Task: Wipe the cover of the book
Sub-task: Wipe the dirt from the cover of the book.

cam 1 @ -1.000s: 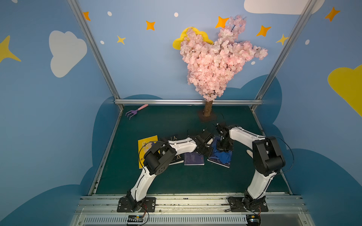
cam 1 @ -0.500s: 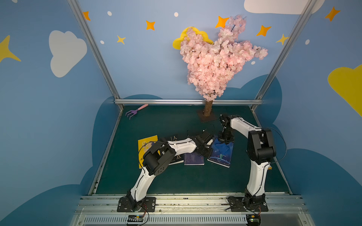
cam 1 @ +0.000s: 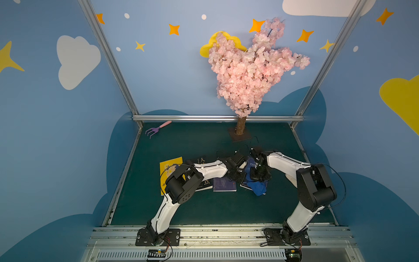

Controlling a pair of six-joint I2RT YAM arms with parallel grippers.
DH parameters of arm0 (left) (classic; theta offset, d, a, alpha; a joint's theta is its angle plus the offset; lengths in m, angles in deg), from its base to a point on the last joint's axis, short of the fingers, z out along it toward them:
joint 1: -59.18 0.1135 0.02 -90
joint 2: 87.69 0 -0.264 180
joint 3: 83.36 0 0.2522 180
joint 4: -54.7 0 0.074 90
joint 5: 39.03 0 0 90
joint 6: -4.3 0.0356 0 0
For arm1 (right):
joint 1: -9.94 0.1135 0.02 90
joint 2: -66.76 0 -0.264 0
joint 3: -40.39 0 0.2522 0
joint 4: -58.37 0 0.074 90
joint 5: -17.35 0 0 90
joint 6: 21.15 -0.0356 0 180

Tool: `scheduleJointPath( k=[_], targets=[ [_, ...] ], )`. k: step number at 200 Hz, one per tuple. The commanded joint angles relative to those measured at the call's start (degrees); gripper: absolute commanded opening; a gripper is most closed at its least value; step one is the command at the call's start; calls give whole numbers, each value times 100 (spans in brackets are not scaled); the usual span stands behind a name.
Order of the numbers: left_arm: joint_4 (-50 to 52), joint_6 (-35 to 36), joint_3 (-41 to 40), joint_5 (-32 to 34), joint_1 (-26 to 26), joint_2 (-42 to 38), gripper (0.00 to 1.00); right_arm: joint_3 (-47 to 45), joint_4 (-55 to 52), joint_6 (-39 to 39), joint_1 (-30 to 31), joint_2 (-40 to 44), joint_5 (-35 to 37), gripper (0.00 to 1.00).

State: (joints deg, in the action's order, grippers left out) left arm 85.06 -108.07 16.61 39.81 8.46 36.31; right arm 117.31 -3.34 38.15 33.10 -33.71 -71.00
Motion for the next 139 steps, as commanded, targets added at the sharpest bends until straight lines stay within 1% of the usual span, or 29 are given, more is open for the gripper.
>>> scheduleJointPath(
  k=[1,15,40,58,68,80,111,125,139],
  targets=[
    [701,-33,-186,-155,-47,203,25,410,-295,168,-292,-709,43,0],
    [724,-20,-177,-121,-49,226,25,1087,-478,323,-596,-1141,9,0],
    [717,-18,-183,-121,-56,216,25,2114,-774,316,-1101,-1849,-134,0],
    [711,-16,-186,-112,-52,203,25,2372,-943,266,-1137,-2004,-155,0],
    [714,-19,-184,-119,-52,211,25,2216,-917,274,-1027,-1884,-153,0],
    [723,-14,-175,-131,-50,212,25,1819,-828,250,-816,-1618,-27,0],
    [737,-12,-168,-134,-52,214,25,400,-475,17,-152,-602,121,0],
    [738,-11,-162,-132,-41,228,25,-115,-294,-132,-34,-250,69,0],
    [730,-29,-152,-157,-43,244,25,-313,-160,-162,-57,-80,-1,0]
  ],
)
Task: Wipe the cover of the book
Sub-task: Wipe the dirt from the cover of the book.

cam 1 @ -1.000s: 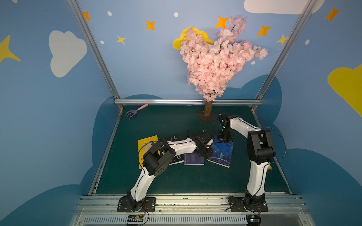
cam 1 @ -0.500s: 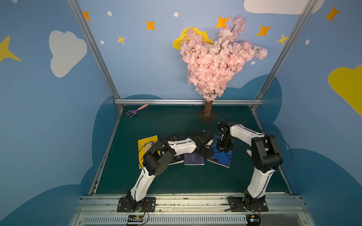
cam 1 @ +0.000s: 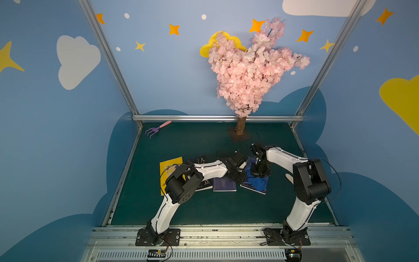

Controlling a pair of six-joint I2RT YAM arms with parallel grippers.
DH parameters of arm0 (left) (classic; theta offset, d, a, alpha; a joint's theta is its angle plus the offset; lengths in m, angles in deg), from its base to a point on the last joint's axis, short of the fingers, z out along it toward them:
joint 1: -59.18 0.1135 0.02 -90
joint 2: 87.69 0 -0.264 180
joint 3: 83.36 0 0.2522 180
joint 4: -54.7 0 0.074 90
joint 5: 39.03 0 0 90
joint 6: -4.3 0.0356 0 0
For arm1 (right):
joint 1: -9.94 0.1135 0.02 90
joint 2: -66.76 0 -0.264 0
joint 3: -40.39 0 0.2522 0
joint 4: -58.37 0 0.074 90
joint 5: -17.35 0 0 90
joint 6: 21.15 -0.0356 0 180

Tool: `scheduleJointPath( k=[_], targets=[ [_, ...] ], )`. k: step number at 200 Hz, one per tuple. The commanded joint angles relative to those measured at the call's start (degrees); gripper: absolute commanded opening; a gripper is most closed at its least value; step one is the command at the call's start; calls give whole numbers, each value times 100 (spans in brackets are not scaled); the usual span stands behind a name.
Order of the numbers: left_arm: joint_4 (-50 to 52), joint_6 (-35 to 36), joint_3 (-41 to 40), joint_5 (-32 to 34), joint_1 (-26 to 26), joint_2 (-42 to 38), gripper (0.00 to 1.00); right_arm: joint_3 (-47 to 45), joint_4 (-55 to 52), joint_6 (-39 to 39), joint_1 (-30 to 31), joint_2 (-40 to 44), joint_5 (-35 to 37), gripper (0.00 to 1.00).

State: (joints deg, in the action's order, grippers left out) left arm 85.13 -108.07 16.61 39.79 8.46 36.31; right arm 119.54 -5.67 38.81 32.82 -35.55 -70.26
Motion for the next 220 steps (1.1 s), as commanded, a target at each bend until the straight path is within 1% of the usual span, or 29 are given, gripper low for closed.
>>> scheduleJointPath(
  k=[1,21,62,83,97,109,124,126,152,167,177,186,198,220],
  targets=[
    [724,-30,-150,-160,-43,245,25,-531,81,-224,-33,105,-65,0],
    [702,-47,-135,-181,-43,296,25,-137,-69,-81,-186,-179,115,0],
    [733,-20,-147,-123,-43,274,24,1521,-570,180,-923,-1342,84,0],
    [734,-18,-142,-121,-42,305,24,1986,-684,191,-1119,-1631,107,0],
    [739,-32,-126,-147,-43,333,24,1959,-679,192,-1097,-1623,169,0],
    [735,-41,-116,-182,-43,339,24,1689,-638,163,-1010,-1486,174,0],
    [707,-67,-114,-183,-43,314,24,1006,-430,63,-741,-1102,144,0],
    [704,-68,-114,-301,-43,317,24,889,-395,50,-703,-1034,133,0],
    [702,-74,-111,-370,-43,326,24,-436,29,-289,4,-215,45,0],
    [717,-62,-98,-361,-43,328,24,-816,174,-349,101,57,-5,0],
    [728,-59,-109,-343,-39,311,24,-774,144,-267,31,90,114,0],
    [725,-65,-117,-326,-42,322,24,-539,11,-179,-88,13,296,0],
    [727,-54,-114,-299,-43,325,24,-60,-150,-42,-318,-186,349,0],
    [738,-49,-112,-306,-39,329,24,908,-352,95,-774,-714,224,0]
  ],
)
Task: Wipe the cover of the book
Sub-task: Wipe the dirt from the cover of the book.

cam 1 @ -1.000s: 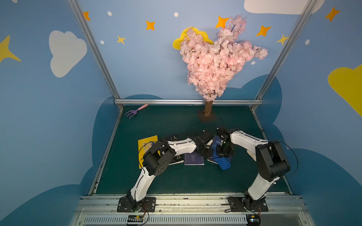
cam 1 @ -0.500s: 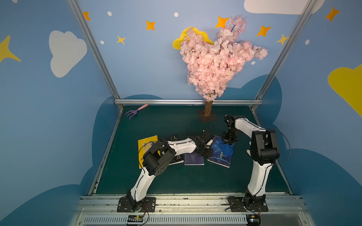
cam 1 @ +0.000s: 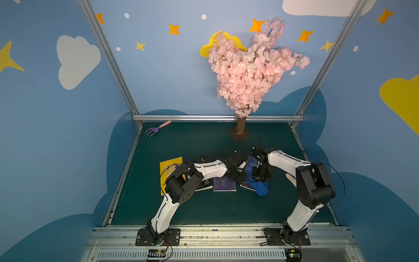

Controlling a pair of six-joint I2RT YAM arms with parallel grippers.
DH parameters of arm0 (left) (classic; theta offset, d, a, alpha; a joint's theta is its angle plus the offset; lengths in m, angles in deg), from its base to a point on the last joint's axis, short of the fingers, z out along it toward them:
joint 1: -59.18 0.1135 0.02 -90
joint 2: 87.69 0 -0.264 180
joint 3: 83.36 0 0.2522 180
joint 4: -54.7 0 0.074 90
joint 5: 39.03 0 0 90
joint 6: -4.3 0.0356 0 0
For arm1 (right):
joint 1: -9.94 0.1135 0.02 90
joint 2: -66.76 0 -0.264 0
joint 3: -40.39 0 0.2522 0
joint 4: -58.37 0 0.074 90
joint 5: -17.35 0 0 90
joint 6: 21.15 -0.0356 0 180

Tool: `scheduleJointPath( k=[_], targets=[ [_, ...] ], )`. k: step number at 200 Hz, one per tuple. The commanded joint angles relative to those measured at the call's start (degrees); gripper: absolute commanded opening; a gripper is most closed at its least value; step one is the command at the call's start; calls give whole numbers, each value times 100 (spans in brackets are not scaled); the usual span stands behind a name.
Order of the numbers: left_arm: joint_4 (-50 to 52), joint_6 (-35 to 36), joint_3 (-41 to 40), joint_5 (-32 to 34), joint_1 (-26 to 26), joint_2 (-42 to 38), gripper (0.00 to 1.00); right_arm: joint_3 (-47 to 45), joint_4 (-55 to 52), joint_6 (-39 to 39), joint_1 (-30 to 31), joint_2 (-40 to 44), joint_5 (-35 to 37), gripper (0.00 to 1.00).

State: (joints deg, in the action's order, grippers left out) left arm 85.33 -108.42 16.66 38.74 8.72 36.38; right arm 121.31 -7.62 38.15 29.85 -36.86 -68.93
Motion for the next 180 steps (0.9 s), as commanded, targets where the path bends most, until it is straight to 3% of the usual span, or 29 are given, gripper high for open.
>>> scheduleJointPath(
  k=[1,28,51,109,128,149,180],
  targets=[
    [715,-14,-113,-201,-68,321,24,774,-174,160,-500,-613,92,0],
    [720,1,-142,-157,-77,276,24,1910,-629,222,-785,-1359,90,0],
    [735,11,-127,-157,-78,254,24,2064,-729,231,-755,-1570,54,0],
    [707,-15,-136,-200,-76,276,24,-495,256,-343,435,56,-199,0],
    [707,-29,-128,-220,-74,267,24,-870,441,-474,560,408,-245,0],
    [718,-14,-138,-218,-78,245,24,-400,212,-275,336,188,55,0],
    [736,4,-147,-157,-82,239,24,668,-135,-9,-172,-462,-99,0]
  ],
)
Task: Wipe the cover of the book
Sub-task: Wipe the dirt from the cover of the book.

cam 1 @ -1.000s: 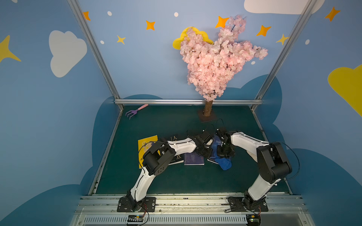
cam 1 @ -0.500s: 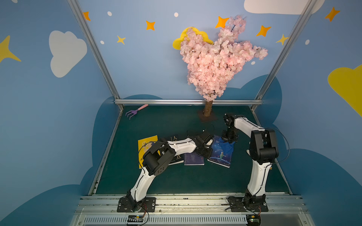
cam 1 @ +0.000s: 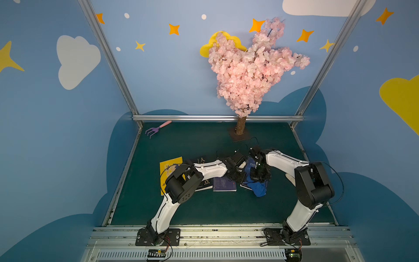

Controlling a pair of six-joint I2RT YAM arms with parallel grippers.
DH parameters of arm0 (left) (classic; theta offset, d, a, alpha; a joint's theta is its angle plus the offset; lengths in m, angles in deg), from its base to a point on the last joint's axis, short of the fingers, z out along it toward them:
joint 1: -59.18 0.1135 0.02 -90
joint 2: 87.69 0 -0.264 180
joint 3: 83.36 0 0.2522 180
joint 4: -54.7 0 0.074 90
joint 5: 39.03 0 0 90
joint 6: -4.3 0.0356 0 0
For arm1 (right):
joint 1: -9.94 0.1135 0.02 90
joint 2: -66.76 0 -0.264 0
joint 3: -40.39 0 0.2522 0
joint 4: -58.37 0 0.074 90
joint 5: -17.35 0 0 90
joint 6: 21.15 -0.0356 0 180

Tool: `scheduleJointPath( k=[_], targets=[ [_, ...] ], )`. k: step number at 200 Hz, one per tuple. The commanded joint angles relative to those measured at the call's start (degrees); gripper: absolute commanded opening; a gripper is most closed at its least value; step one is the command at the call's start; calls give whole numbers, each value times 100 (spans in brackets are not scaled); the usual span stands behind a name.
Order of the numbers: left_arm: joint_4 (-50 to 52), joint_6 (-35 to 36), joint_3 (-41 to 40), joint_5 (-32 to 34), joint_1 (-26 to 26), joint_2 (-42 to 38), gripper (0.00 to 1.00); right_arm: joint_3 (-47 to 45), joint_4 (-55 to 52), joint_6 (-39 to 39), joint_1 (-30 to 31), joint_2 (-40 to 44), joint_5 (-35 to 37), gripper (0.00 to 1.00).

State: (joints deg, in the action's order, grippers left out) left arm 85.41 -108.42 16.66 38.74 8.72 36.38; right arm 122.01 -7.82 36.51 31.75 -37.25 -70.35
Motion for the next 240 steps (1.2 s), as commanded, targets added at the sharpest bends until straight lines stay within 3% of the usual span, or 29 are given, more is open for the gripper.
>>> scheduleJointPath(
  k=[1,37,101,190,213,240],
  targets=[
    [729,4,-150,-153,-80,240,24,598,-115,154,-362,-423,43,0],
    [737,11,-138,-156,-96,228,24,919,-296,166,-473,-611,17,0],
    [814,55,-76,26,-87,319,24,-833,203,-157,356,421,46,0],
    [802,47,-96,-8,-95,292,24,768,-285,375,-642,-592,141,0],
    [826,54,-81,12,-93,321,24,574,-241,304,-530,-612,36,0],
    [807,39,-57,-66,-87,337,24,-311,116,-62,-67,-79,-126,0]
  ],
)
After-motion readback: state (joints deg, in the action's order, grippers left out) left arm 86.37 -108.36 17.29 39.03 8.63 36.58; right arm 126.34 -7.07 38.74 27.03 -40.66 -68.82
